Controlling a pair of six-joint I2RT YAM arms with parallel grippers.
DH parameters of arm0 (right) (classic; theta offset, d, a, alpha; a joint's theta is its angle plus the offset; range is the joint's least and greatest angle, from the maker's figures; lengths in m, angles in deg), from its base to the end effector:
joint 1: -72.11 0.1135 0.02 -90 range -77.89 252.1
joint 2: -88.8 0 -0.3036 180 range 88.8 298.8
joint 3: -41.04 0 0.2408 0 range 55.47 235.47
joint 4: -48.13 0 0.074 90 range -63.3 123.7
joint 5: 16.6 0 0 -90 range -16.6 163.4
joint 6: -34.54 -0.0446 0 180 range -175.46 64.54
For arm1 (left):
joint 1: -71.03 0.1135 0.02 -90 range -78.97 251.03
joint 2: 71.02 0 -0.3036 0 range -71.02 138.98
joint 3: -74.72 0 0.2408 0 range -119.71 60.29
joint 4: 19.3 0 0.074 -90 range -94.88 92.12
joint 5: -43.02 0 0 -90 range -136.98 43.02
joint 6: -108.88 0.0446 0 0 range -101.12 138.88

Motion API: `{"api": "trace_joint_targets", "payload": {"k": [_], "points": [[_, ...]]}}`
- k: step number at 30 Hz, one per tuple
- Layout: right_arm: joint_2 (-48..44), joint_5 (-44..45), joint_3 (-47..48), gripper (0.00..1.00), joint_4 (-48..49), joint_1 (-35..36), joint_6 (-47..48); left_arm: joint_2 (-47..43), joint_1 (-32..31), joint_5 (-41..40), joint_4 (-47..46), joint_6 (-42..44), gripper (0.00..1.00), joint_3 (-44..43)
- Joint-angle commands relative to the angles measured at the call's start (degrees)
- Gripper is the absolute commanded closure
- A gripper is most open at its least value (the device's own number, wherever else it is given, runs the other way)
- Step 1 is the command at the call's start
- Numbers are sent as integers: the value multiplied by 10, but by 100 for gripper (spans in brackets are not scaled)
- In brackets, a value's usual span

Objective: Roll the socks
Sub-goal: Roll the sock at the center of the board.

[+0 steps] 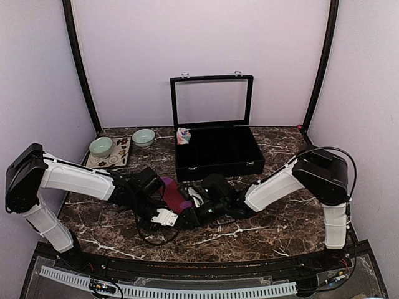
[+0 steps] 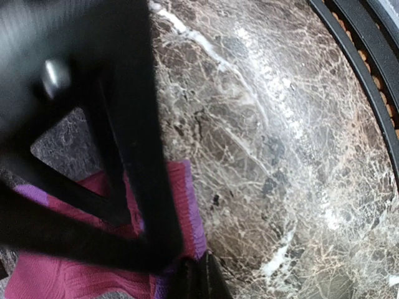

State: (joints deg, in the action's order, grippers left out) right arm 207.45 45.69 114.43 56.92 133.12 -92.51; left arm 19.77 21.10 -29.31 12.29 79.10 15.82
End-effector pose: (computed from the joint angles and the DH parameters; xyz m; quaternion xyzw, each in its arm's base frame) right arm 0.1885 0.3830 0.1414 -0.2854 0.8256 0.4703 0.1252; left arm 0.1703 -0.2235 0.1856 0.8087 0.5217 -0.1286 0.2391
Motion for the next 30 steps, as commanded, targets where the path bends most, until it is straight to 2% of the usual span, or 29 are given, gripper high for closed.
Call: {"api": "trace_joint_targets", "payload": {"k": [1,5,8,10,13,15,18,21,22,24,27,30], "points": [[-19,146,-46,1,-163,-5,-1,39,25,41,57,-9,100,29],[-71,214,-46,1,-238,-3,18,80,34,60,101,5,100,-2],[-146,289,-70,1,-266,0,33,97,58,94,160,7,100,-55],[-224,355,-96,1,-281,0,44,112,72,138,203,5,100,-100],[-318,506,-135,1,-299,-1,13,174,71,139,243,-21,100,-155],[-373,556,-175,1,-278,-8,-7,217,72,145,262,-54,100,-191],[-435,545,-231,1,-206,-14,10,245,69,160,277,-75,100,-210],[-475,466,-290,1,-70,8,134,254,68,168,285,-71,100,-206],[-479,472,-298,1,-45,32,174,260,68,157,288,-68,100,-203],[-471,496,-279,1,-60,80,213,270,69,146,302,-85,100,-213],[-444,457,-240,1,-95,121,261,270,68,166,333,-87,100,-232],[-411,438,-245,3,-65,159,316,277,68,166,338,-95,100,-253]]}}
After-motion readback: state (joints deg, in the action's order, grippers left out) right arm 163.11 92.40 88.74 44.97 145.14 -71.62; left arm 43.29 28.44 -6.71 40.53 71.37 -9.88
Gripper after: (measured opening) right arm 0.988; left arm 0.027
